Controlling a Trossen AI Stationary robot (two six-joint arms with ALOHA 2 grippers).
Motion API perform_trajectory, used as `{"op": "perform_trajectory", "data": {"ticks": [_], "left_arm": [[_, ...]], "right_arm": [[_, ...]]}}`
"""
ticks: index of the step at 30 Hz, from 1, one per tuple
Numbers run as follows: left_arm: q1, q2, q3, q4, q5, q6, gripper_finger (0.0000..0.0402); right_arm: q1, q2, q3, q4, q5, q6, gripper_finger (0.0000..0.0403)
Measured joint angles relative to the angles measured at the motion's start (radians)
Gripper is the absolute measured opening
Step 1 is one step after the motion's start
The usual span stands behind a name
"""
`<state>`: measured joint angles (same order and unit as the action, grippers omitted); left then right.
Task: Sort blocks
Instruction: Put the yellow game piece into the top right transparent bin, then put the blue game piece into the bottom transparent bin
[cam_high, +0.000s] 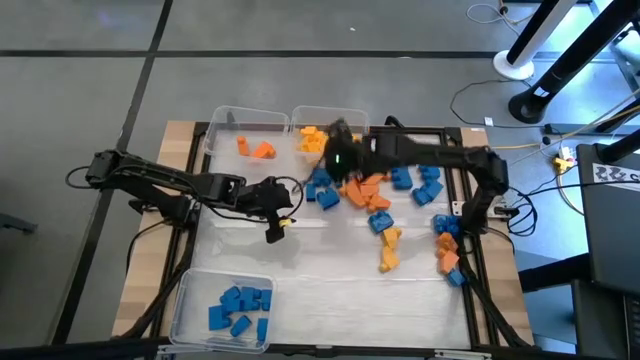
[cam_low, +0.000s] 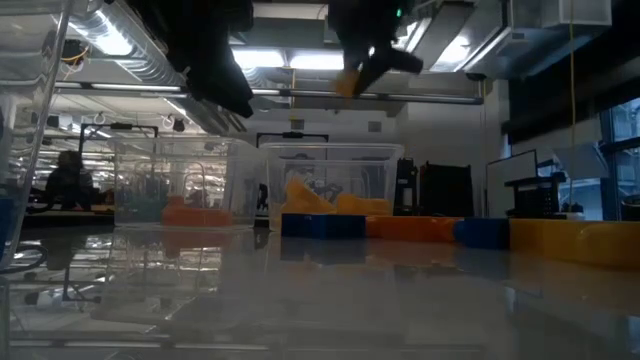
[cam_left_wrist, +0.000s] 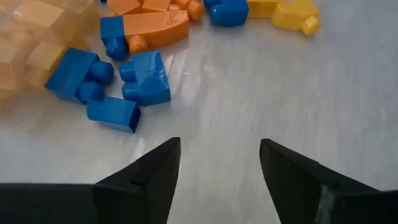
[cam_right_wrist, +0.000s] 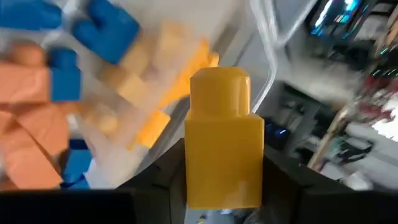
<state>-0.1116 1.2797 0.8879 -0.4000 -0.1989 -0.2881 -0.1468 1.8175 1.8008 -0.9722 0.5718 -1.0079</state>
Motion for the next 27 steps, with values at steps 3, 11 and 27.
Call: {"op": "perform_trajectory", "data": {"ticks": [3,11,27], "left_arm": [[0.000,0.000,0.000,0.000,0.000,0.008,0.0210],[0.001,0.036,0.000,0.064,-0.085,0.008,0.0210],[0.042,0.357,0.000,0.363,-0.460,0.227,0.0210]], "right_arm": [[-0.100,0.000,0.000,0.023,-0.096,0.011,0.0161],[-0.259,0.000,0.000,0.041,-0.371,0.115,0.0188],[-0.291,0.000,0.000,0.045,-0.390,0.239,0.0222]]}}
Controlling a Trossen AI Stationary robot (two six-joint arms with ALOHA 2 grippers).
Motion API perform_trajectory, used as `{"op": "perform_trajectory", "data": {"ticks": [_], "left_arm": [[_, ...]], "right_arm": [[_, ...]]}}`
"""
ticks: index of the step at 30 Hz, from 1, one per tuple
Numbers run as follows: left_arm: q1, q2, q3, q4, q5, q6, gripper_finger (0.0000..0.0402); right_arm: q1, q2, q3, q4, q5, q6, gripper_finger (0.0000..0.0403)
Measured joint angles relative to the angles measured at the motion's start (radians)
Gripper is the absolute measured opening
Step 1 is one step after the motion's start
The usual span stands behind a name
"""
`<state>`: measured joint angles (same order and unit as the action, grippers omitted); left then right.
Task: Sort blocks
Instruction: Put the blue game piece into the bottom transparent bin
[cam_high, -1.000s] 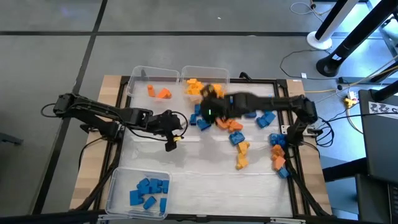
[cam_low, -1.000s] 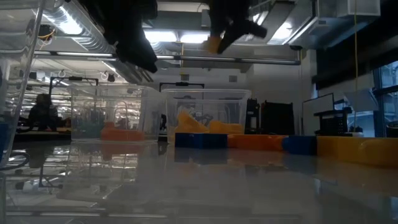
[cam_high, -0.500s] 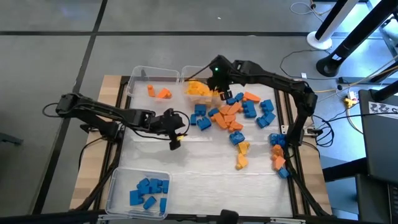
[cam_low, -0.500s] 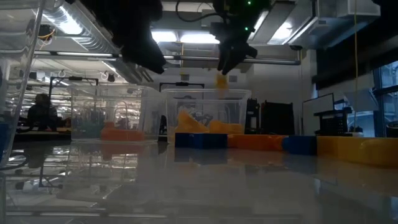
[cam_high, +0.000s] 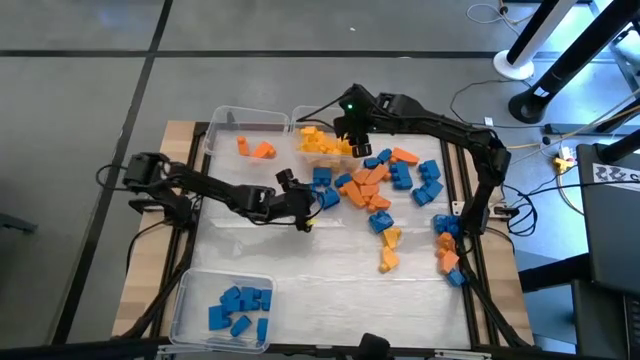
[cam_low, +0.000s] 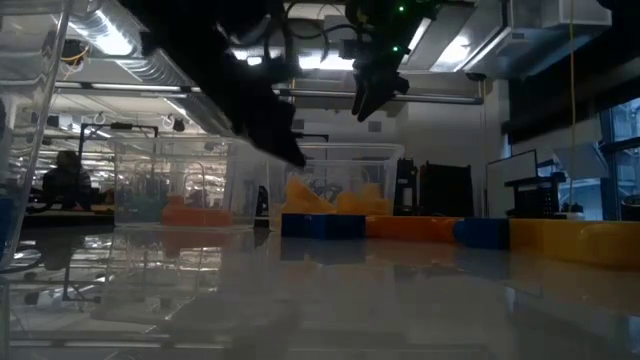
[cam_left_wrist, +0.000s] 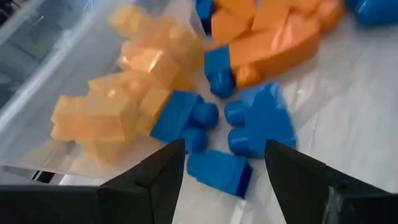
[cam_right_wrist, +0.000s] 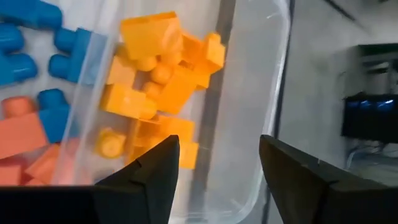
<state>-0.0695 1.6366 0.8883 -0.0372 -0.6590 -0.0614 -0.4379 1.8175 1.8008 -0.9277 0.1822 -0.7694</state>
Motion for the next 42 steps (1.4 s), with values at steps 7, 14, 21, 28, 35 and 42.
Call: {"op": "perform_trajectory", "data": {"ticks": [7,14,21,28,35,42], "left_arm": [[0.036,0.129,0.000,0.005,0.000,0.052,0.0210],[0.053,0.185,0.000,0.039,-0.046,0.101,0.0210],[0.085,0.192,0.000,0.054,-0.048,0.130,0.0210],[0.125,0.192,0.000,0.057,-0.026,0.117,0.0188],[0.136,0.192,0.000,0.051,-0.022,0.065,0.0093],[0.129,0.194,0.001,0.049,0.005,-0.011,0.0008]], "right_arm": [[-0.001,0.000,0.000,-0.159,-0.002,0.006,0.0222],[-0.001,0.000,0.000,-0.181,-0.003,0.018,0.0223],[0.000,0.000,0.000,-0.187,-0.060,0.092,0.0223],[0.024,0.000,0.000,-0.231,-0.173,0.118,0.0223],[0.094,0.000,0.000,-0.315,-0.165,0.118,0.0223],[0.189,0.000,0.000,-0.528,-0.112,0.326,0.0223]]}}
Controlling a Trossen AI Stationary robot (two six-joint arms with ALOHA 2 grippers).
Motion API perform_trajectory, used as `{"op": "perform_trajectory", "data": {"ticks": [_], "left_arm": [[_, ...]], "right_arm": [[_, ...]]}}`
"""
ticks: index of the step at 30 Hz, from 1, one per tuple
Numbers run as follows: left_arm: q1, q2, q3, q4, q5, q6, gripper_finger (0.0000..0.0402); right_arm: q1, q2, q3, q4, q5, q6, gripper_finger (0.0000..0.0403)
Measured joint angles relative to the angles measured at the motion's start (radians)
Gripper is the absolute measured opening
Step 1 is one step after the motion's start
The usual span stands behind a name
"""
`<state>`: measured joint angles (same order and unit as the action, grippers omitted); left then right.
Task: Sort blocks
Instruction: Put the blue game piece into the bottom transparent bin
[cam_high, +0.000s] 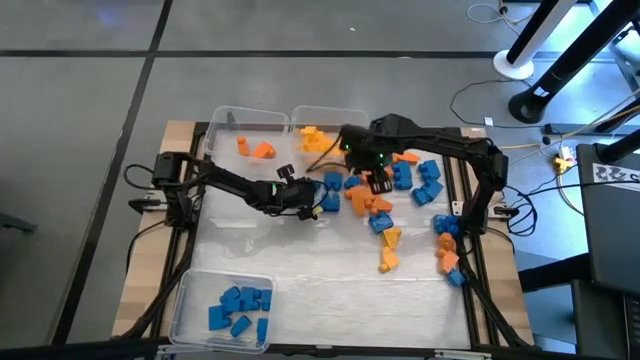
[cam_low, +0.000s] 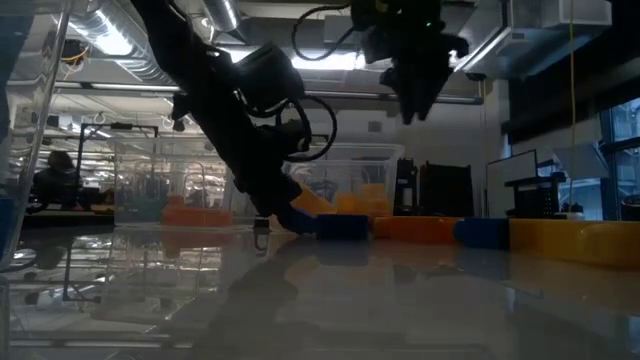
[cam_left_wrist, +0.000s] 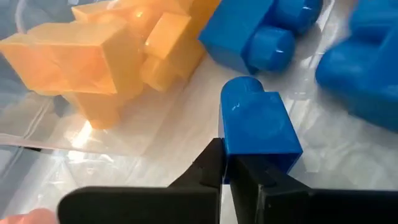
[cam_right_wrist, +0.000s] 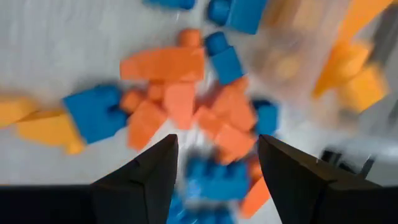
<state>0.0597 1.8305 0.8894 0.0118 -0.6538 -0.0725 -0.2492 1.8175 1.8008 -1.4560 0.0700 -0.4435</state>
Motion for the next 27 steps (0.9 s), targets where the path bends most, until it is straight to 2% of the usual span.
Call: {"op": "perform_trajectory", "data": {"ticks": [5,14,23,27], "left_arm": [[-0.017,-0.004,0.000,-0.002,0.004,-0.007,0.0003],[-0.105,-0.046,0.000,-0.040,0.020,-0.051,0.0002],[-0.236,-0.308,0.000,-0.168,0.020,-0.169,0.0001],[-0.314,-0.463,0.000,-0.240,0.086,-0.243,0.0001]], "right_arm": [[0.080,0.000,0.000,-0.114,0.043,0.086,0.0223],[0.166,0.000,-0.002,-0.115,0.121,0.107,0.0223],[0.162,-0.042,-0.003,-0.115,0.159,0.087,0.0223],[0.163,-0.091,-0.005,-0.114,0.207,0.076,0.0223]]}}
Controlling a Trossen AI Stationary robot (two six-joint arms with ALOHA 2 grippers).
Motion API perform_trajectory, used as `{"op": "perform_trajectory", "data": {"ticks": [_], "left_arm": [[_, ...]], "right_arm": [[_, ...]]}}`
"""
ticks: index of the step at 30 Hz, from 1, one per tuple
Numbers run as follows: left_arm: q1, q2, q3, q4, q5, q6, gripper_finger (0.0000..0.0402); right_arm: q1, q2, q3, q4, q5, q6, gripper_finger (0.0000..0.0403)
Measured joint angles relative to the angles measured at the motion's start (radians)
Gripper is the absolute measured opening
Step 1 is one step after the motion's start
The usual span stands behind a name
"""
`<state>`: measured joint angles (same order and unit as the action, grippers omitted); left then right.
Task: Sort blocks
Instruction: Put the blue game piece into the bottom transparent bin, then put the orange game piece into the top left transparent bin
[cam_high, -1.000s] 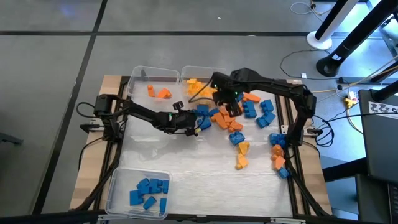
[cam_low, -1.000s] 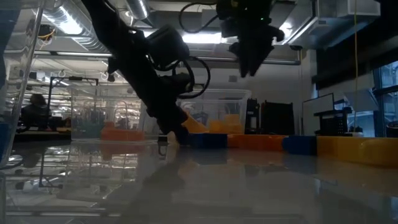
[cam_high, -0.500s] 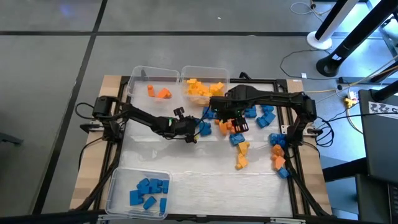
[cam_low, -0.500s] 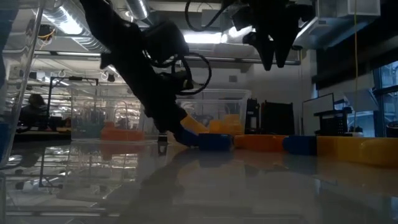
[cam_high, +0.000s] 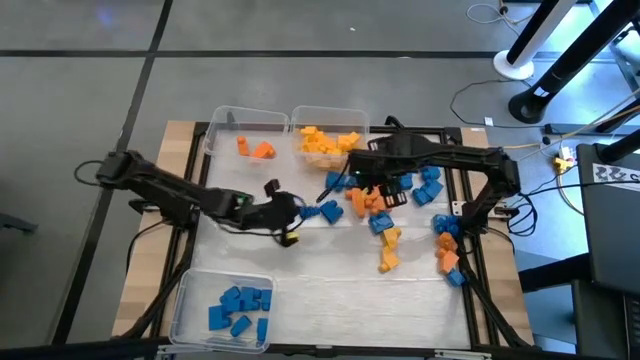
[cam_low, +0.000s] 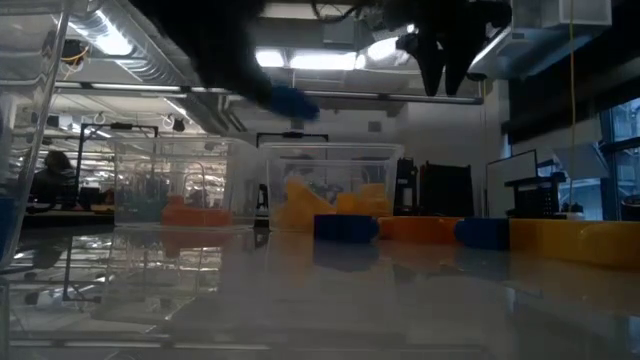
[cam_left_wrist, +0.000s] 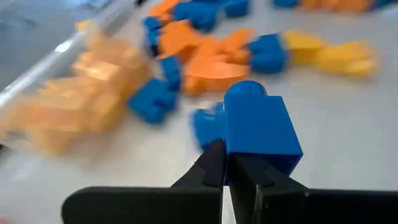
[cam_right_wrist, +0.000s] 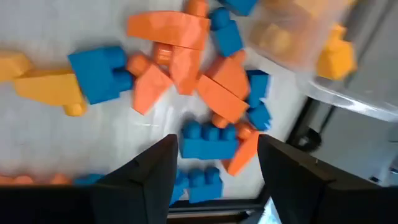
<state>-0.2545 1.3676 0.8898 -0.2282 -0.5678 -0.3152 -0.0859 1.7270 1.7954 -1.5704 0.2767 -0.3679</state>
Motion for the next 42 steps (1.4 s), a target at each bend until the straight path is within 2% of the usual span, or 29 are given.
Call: {"op": "perform_trajectory", "data": {"ticks": [4,7,10,13,18,23,27,33,35,42], "left_arm": [[-0.116,-0.156,0.000,-0.088,0.083,-0.126,0.0001],[-0.223,-0.255,0.000,-0.113,0.139,-0.171,0.0001],[-0.337,-0.322,0.000,-0.114,0.176,-0.185,0.0001],[-0.443,-0.351,0.000,-0.145,0.199,-0.238,0.0001],[-0.580,-0.338,0.000,-0.205,0.215,-0.445,0.0003],[-0.655,-0.307,0.000,-0.204,0.249,-0.607,0.0004],[-0.694,-0.279,0.000,-0.206,0.255,-0.700,0.0005],[-0.716,-0.210,0.000,-0.211,0.259,-0.779,0.0005],[-0.716,-0.179,0.000,-0.211,0.289,-0.815,0.0009],[-0.713,-0.088,0.001,-0.205,0.367,-0.884,0.0068]], "right_arm": [[0.001,-0.090,-0.079,-0.001,0.046,0.009,0.0223],[0.000,-0.160,-0.193,0.019,0.071,0.043,0.0223],[0.000,-0.234,-0.335,0.123,0.058,0.054,0.0223],[0.000,-0.287,-0.491,0.281,-0.002,0.055,0.0223],[0.000,-0.306,-0.689,0.477,-0.100,0.071,0.0223],[0.000,-0.297,-0.809,0.617,-0.145,0.106,0.0223],[0.000,-0.297,-0.846,0.683,-0.189,0.137,0.0223],[0.000,-0.297,-0.890,0.744,-0.176,0.186,0.0223],[0.000,-0.297,-0.911,0.761,-0.173,0.188,0.0223],[0.000,-0.297,-0.957,0.847,-0.156,0.208,0.0223]]}}
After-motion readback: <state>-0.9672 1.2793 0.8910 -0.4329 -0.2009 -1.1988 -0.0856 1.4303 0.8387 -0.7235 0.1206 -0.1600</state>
